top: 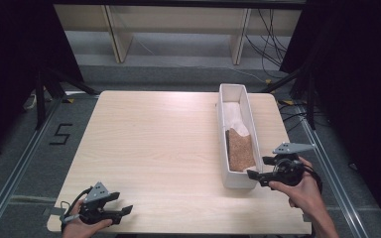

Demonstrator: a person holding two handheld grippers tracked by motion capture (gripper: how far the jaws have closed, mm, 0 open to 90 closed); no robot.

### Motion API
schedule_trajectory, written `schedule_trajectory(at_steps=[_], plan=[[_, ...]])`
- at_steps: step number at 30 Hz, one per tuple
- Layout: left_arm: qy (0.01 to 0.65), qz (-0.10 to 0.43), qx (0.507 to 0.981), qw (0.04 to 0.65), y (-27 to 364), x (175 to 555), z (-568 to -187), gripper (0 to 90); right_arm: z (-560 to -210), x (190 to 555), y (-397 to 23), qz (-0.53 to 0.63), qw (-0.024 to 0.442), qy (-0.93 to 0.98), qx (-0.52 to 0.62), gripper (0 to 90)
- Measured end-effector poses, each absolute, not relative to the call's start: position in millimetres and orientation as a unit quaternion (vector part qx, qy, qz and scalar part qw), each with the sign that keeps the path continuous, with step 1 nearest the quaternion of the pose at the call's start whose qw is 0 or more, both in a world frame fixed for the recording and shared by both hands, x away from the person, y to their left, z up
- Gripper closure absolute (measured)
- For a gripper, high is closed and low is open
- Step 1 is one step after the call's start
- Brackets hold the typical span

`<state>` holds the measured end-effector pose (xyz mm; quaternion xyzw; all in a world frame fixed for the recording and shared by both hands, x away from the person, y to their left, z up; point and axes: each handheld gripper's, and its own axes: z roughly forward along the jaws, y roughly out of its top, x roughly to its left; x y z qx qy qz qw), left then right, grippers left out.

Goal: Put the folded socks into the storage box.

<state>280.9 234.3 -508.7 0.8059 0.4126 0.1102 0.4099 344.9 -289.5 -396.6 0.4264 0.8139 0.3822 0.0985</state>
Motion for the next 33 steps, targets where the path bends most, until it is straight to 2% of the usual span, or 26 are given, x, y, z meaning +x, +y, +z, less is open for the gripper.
schedule_trajectory(at_steps=[3,10,11,16,19,25,26,27,29,32,33], plan=[[0.414,0.107,0.805,0.411,233.7,280.8,-508.8,28.5,-400.3,338.7,-292.1,0.385,0.115,0.812,0.423,17.7],[0.410,0.109,0.807,0.412,233.9,280.8,-508.9,28.6,-408.0,320.7,-300.9,0.394,0.118,0.807,0.423,16.3],[0.410,0.109,0.806,0.412,233.9,280.7,-508.9,28.6,-409.4,319.5,-304.1,0.386,0.131,0.811,0.420,16.3],[0.409,0.109,0.807,0.411,233.9,280.6,-508.8,28.6,-426.7,312.2,-306.4,0.390,0.099,0.805,0.435,16.3],[0.410,0.112,0.808,0.408,233.6,280.2,-508.6,28.6,-435.7,309.0,-310.4,0.384,0.108,0.810,0.431,16.3],[0.408,0.110,0.808,0.411,234.0,280.8,-509.1,28.5,-458.0,302.7,-310.4,0.381,0.092,0.806,0.444,16.6],[0.408,0.110,0.808,0.411,234.1,280.8,-509.1,28.5,-460.6,303.0,-311.9,0.370,0.102,0.815,0.435,16.6],[0.408,0.111,0.808,0.411,234.2,280.7,-509.0,28.5,-463.7,301.4,-310.2,0.367,0.086,0.815,0.440,16.7],[0.409,0.111,0.807,0.411,234.3,280.4,-508.7,28.5,-467.9,300.3,-310.6,0.358,0.095,0.824,0.428,18.4],[0.412,0.112,0.803,0.416,233.5,279.8,-508.9,28.5,-473.4,297.5,-310.5,0.354,0.082,0.825,0.432,18.2],[0.411,0.111,0.806,0.410,233.9,279.7,-508.0,28.5,-474.8,296.9,-311.8,0.347,0.092,0.828,0.430,18.2]])
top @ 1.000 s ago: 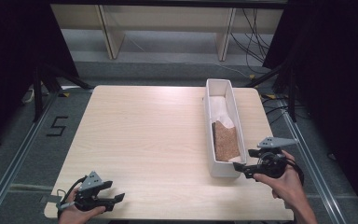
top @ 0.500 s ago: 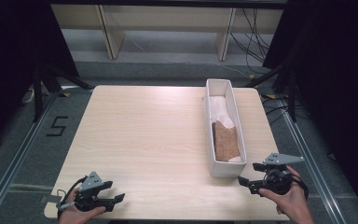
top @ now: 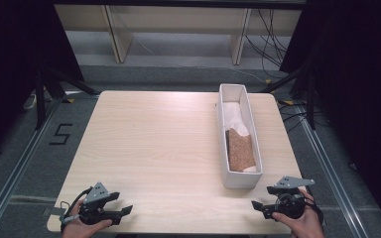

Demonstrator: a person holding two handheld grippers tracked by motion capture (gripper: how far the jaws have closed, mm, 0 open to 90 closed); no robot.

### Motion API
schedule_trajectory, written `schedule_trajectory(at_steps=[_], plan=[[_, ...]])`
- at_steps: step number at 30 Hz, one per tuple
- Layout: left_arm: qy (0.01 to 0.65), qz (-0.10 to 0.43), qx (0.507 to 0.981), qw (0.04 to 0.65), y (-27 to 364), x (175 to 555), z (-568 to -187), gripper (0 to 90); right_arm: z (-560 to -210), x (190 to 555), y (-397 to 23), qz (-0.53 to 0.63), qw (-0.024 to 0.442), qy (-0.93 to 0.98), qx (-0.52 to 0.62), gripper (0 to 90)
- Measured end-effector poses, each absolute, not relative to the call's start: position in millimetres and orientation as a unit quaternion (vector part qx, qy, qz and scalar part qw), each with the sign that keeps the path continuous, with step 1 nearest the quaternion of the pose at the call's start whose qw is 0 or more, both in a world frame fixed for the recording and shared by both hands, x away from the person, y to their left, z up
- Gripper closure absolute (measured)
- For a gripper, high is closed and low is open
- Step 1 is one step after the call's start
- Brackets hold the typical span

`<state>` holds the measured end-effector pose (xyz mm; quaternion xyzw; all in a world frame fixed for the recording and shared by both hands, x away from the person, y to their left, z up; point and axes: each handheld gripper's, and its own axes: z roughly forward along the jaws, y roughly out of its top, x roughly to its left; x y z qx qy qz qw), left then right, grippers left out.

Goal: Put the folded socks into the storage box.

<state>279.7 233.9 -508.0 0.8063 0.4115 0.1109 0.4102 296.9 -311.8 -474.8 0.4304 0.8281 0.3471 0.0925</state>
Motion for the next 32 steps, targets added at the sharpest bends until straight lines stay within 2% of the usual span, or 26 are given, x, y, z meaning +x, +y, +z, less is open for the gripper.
schedule_trajectory(at_steps=[11,18,32], plan=[[0.405,0.114,0.809,0.411,234.2,279.6,-508.3,28.1,-491.3,286.6,-310.0,0.324,0.065,0.832,0.446,18.1],[0.405,0.117,0.808,0.411,234.0,279.4,-508.5,27.9,-494.3,287.4,-313.7,0.338,0.092,0.836,0.422,18.3],[0.403,0.116,0.812,0.407,233.7,279.8,-509.4,27.9,-495.2,286.7,-312.2,0.327,0.078,0.834,0.437,18.4]])
